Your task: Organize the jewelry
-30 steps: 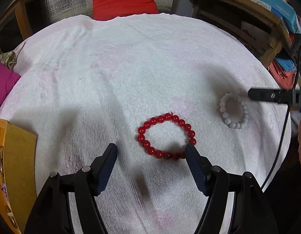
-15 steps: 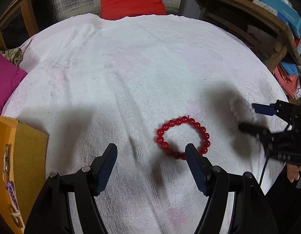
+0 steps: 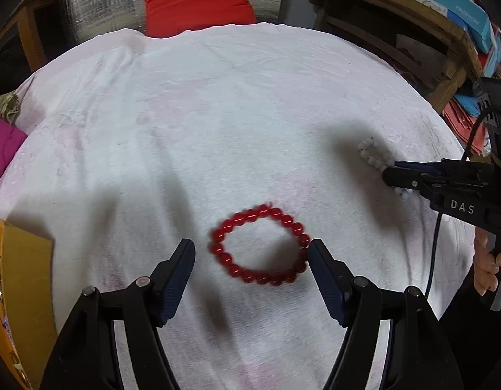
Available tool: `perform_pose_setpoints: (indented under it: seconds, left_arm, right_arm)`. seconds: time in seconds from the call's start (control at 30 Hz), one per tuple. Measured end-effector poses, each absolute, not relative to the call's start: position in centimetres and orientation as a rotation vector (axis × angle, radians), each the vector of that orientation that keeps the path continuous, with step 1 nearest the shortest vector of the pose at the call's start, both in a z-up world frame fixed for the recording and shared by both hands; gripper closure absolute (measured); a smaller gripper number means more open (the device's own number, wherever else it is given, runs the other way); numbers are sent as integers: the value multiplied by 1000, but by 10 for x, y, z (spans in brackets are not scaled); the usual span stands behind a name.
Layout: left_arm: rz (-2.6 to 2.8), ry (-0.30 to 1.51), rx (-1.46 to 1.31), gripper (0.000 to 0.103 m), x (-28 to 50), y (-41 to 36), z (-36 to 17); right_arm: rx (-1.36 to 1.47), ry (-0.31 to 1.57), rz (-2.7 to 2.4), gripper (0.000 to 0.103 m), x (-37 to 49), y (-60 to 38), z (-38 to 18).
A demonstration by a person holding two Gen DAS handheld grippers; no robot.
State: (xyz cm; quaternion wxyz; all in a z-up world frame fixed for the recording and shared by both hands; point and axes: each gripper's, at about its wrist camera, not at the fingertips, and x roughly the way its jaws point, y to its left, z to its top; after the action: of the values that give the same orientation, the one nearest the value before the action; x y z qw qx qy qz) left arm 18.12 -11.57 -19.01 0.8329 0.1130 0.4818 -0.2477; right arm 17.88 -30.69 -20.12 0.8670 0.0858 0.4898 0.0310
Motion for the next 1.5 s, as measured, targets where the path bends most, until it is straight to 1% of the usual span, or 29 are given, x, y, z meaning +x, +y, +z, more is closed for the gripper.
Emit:
perform_pose_setpoints:
  seconds: [0.2, 0.23, 0.4, 0.43, 0.47, 0.5, 0.53, 0.57, 0.6, 0.63, 0.67, 0.77, 1.0, 1.17, 1.5]
  left_arm:
    - [-525, 1048, 235, 30, 187, -124, -199]
    - [-524, 1043, 242, 30, 187, -126, -199]
    - [-525, 1011, 269, 30, 186, -134, -202]
    - [-525, 1005, 273, 32, 186, -135, -201]
    - [-533, 996, 280, 39, 184, -137, -201]
    - [-538, 993, 283, 44, 185, -137, -200]
    - [-542, 988, 283, 51, 185, -137, -200]
    - [-544, 984, 281, 60, 185, -137, -199]
    - [-546, 980, 280, 67, 185, -137, -199]
    - [-545, 975, 275, 78, 186, -136, -198]
    - [-545, 974, 269, 84, 187, -135, -197]
    - [-554, 979, 237, 84, 190, -130, -196]
    - [-553, 944, 191, 84, 188, -121, -185]
    - [-544, 904, 159, 84, 183, -109, -172]
    - [-491, 843, 139, 84, 176, -93, -152]
  right_arm:
    - [185, 1021, 60, 83, 180, -305, -202]
    - [192, 1021, 59, 85, 180, -305, -202]
    - [241, 1033, 57, 86, 181, -312, -203]
    - [247, 1036, 57, 86, 182, -312, -203]
    - [255, 1039, 55, 86, 182, -313, -203]
    - [262, 1041, 54, 86, 182, -314, -203]
    - [268, 1043, 53, 86, 183, -314, -203]
    - [274, 1043, 52, 86, 183, -315, -203]
    - [280, 1043, 51, 86, 183, -316, -203]
    - [280, 1042, 49, 86, 183, -316, -202]
    - [279, 1038, 46, 86, 183, -316, -202]
    - [278, 1014, 54, 91, 181, -314, -197]
    - [285, 973, 93, 92, 181, -304, -187]
    - [309, 894, 134, 93, 176, -300, -172]
    - [341, 811, 188, 93, 171, -296, -153]
